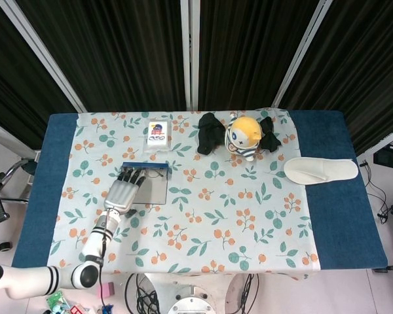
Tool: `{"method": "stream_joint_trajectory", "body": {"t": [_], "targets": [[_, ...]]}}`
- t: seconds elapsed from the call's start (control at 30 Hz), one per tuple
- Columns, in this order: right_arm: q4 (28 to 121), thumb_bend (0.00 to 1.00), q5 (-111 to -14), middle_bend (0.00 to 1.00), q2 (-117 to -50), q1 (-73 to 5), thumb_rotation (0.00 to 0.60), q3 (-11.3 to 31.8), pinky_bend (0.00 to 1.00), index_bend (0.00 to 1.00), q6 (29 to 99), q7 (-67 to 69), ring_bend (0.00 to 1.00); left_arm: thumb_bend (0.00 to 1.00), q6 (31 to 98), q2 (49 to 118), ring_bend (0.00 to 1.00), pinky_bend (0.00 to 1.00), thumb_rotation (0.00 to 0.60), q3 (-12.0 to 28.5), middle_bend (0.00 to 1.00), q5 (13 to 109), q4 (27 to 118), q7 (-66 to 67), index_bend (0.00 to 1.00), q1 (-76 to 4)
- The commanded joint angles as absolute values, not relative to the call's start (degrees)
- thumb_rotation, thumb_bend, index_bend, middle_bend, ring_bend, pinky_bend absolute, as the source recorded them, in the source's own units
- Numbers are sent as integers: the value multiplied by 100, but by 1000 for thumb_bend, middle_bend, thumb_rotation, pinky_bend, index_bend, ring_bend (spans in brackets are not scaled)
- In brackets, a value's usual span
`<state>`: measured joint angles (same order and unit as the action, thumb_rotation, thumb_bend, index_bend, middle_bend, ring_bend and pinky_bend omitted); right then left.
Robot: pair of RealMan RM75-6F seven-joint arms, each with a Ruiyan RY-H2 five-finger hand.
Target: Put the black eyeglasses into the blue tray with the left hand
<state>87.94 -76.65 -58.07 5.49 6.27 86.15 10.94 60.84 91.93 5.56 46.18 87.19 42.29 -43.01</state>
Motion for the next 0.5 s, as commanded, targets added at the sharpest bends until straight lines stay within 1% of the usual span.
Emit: {"method": "stream_joint_trajectory", "body": {"t": [0.03,0.3,0.5], "targets": [[8817,234,-7668,0,-5804,547,600,628,0,0,8623,1064,0,156,6084,9153,2,117,600,593,0,4614,8767,4229,134,-4328],[8893,234,-7682,0,-5814,507,600,613,0,0,8578,938,0,161,6066,9090,2,117,600,646,0,4562,8796,4234,137,-4382],[8919,235,-7662,0,-5803,514,600,621,0,0,8601,902,0,163,5972,9176,2,117,600,587,0,4503,8659,4201,143,-4391]]}}
